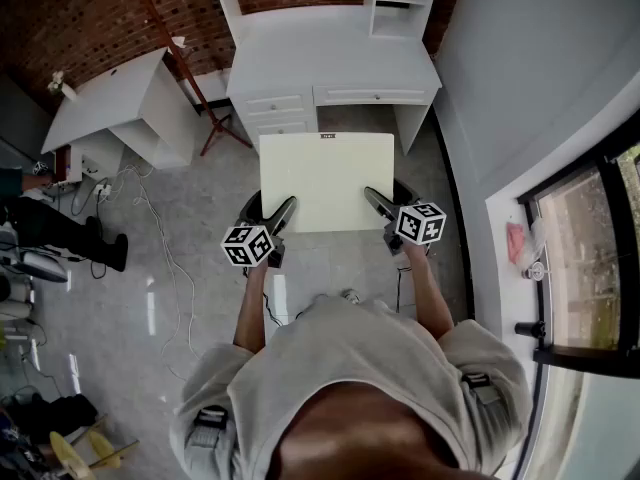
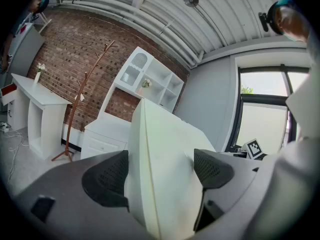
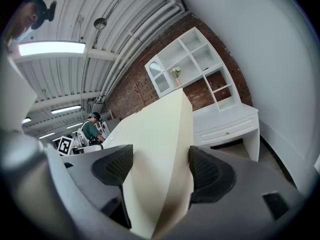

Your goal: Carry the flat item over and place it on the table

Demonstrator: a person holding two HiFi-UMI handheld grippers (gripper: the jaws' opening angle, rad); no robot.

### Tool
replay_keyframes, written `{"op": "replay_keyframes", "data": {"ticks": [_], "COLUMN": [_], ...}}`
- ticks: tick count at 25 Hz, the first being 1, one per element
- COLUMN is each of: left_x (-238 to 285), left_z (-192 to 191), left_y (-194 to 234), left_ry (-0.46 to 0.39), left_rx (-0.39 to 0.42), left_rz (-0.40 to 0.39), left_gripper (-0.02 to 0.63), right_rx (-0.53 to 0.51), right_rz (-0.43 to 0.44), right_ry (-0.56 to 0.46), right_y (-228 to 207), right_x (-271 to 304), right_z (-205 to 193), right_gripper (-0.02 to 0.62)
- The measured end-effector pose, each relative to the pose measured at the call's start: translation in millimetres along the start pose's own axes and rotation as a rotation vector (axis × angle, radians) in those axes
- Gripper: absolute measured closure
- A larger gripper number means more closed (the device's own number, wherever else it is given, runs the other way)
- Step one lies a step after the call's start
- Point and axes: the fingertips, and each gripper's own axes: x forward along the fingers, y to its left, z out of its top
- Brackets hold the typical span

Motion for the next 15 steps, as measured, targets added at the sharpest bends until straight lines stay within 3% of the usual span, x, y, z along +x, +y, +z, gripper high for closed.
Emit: {"op": "replay_keyframes", "data": {"ticks": [15], "left_x": [-1.6], "left_z": [-0.1], "left_y": [-2.6], "left_ry": [0.006], "left_rx": [0.005], "left_rz": [-0.002], "left_gripper": [0.189], "right_rx": [0.005], "right_rz": [0.004], "right_ry": [0.008], "right_y": [1.0], "right_x": [-5.2], "right_z": [-3.5], "right_gripper": [0.227]}}
